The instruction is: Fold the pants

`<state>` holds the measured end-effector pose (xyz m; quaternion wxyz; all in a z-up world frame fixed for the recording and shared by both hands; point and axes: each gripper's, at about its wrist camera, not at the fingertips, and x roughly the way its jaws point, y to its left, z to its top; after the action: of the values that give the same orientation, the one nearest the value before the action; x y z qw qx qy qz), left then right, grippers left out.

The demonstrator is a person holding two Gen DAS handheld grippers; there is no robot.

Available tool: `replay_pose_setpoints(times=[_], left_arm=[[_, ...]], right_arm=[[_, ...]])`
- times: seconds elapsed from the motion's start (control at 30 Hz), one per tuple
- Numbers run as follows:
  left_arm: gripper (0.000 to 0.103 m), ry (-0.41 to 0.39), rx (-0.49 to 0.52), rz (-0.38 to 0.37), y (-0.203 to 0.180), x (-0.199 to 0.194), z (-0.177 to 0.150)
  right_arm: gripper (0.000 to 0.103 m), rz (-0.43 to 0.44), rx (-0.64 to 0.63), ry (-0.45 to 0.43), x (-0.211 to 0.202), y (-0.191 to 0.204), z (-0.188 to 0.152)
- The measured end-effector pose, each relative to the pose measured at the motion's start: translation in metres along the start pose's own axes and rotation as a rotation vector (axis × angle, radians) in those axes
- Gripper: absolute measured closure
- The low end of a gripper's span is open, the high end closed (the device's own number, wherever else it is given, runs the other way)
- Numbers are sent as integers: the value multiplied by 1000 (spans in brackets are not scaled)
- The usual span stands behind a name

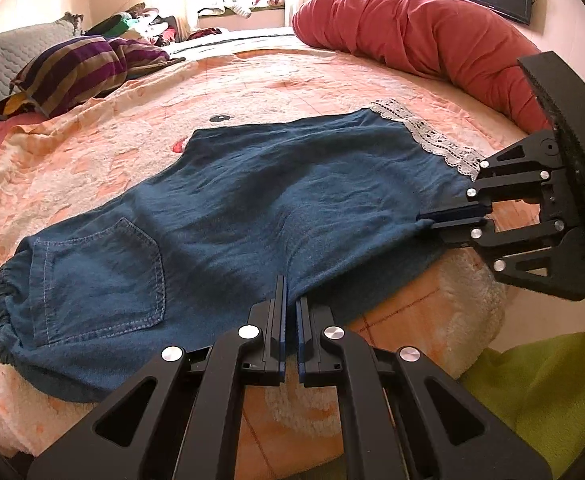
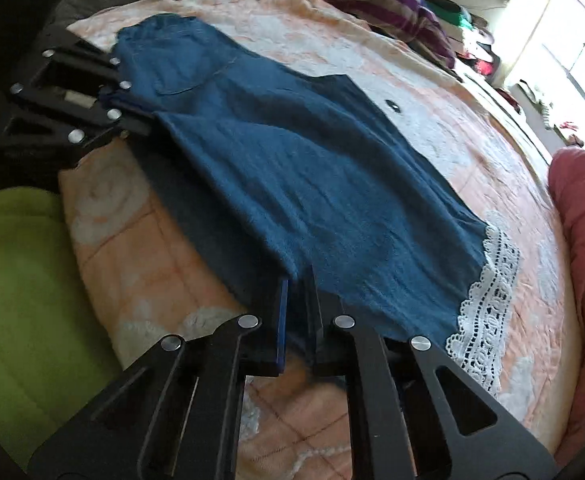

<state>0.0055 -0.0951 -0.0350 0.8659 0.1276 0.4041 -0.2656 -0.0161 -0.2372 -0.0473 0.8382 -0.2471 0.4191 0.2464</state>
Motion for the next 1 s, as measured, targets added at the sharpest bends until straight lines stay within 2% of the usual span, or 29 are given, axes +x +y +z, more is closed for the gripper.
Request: replay_pose_setpoints(times=[0.23,0.27,0.3,0.33,0.37,0.4,0.43,0.5,0.6,0.7,0.73,0.83,0.93,0.97,1.0], left_arm=[[95,43,0,-34,2,3,-6],[91,45,0,-35,3,2,-7],[81,47,1,-37,3,1,-7],[75,45,-2,-42,5,-3,-8],[63,37,-9,-57,8,-9,-10],[54,26,-16,-66,10,-14,-11],[50,0,-28,-70,16,-24,-11],[35,-66,-78,-52,34,-46,-11],[23,-132,-206,26,70,-68,-11],[19,-118,-373,125,110,-73,-19],[19,-100,-464,160,130,-72,-25],[13,-90,-626,195,167,-68,-39],[10,-71,-682,199,180,-53,-41],[12,-63,-691,192,182,-48,-41],[20,-47,-697,204,181,-41,-40]], right_arm=[[99,86,67,0,-3,-5,-11],[98,99,76,-1,-4,-7,-11],[98,121,88,-4,-7,-9,-11],[88,156,110,-16,-13,-14,-13],[76,170,127,-28,-18,-18,-15],[72,183,158,-54,-27,-25,-19],[70,186,184,-73,-33,-31,-22],[67,178,266,-107,-43,-49,-29],[62,138,395,-133,-48,-78,-38],[61,103,463,-124,-45,-94,-46],[60,98,479,-120,-42,-97,-47],[59,95,514,-116,-35,-103,-49],[58,103,518,-112,-29,-103,-49],[57,103,517,-108,-26,-102,-48],[56,110,516,-104,-25,-102,-49]])
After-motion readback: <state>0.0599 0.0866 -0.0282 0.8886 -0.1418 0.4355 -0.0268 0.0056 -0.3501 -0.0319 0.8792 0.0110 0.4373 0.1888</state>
